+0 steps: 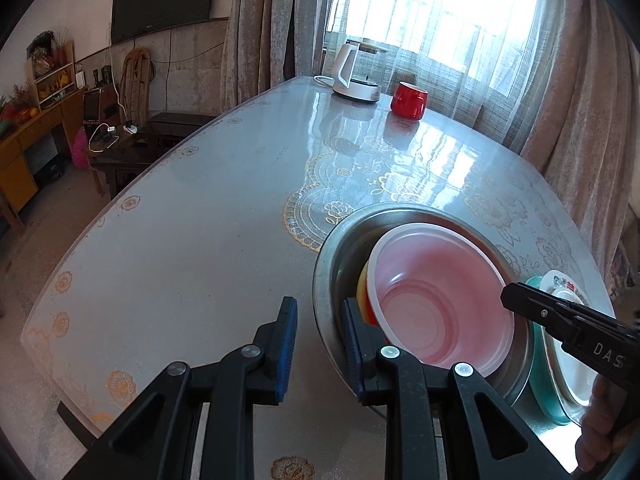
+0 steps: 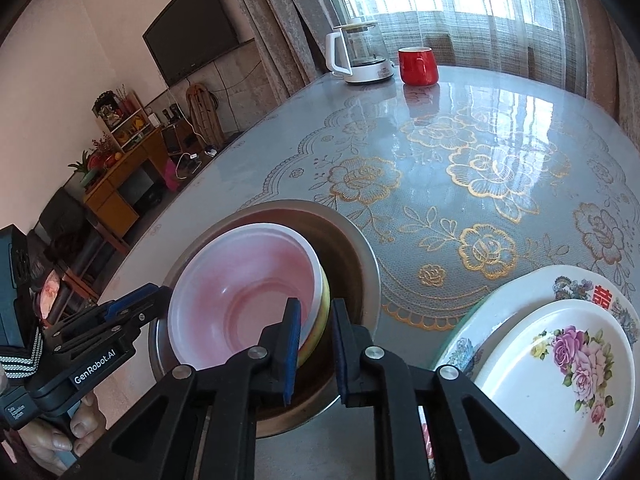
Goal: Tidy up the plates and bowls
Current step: 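Grasp the steel bowl rim with the right gripper, then lift the nested steel bowl and carry it over the plate stack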
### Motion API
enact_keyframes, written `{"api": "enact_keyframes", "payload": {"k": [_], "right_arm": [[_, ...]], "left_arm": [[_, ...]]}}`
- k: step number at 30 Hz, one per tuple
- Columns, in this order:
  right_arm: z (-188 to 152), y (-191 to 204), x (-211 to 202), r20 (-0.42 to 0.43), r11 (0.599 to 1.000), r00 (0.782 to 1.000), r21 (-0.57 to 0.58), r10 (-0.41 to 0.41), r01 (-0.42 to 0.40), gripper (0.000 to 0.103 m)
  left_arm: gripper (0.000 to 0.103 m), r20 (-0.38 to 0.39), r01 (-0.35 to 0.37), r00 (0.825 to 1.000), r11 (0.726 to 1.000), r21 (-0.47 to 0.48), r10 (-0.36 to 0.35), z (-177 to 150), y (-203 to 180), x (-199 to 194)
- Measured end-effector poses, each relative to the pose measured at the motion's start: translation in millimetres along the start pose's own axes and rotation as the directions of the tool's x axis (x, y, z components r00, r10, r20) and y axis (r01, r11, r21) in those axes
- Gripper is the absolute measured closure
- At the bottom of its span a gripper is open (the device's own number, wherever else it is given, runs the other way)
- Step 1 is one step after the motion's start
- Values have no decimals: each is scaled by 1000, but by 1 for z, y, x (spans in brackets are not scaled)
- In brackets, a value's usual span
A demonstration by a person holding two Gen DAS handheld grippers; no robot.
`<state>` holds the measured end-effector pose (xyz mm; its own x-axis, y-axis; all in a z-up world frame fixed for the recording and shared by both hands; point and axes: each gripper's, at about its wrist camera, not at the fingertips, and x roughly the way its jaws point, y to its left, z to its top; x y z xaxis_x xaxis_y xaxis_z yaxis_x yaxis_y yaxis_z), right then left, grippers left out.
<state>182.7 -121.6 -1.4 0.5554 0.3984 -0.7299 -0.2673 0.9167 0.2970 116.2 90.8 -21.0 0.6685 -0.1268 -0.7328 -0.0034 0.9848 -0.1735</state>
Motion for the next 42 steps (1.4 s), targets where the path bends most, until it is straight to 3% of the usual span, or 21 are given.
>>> {"api": "enact_keyframes", "payload": {"k": [9,14,16,18,22,29,31,33,42], "right_arm": [[4,-25,-25,80,994,997,107,-2,-7,86],[-1,-37,-18,35,989,999,150,-1,-4,85],[-3,-37,-14,12,988,1000,153,-2,0,79],[-4,-37,-10,-5,988,1000,157,-1,2,79],[-7,-35,-7,-12,991,1000,131,-11,12,79],[-9,-25,1,-17,997,999,62,-39,40,80],[-8,-23,5,-23,998,999,50,-40,41,82],[-6,-21,9,-29,999,999,34,-41,42,83],[-7,-20,16,-36,999,999,32,-31,32,85]], "left_arm": [[73,34,45,999,993,-105,-42,1,27,-8],[67,35,71,997,991,-111,-68,0,31,-9],[66,32,104,994,988,-112,-101,0,30,-9],[66,23,139,990,985,-104,-138,0,29,-7],[65,15,111,994,990,-85,-110,-1,26,-1],[75,-1,130,991,987,-90,-131,5,24,11],[85,-13,171,985,979,-113,-174,7,25,16],[88,-15,174,984,980,-99,-176,7,21,18],[89,-1,126,992,991,-46,-126,4,11,15]]}}
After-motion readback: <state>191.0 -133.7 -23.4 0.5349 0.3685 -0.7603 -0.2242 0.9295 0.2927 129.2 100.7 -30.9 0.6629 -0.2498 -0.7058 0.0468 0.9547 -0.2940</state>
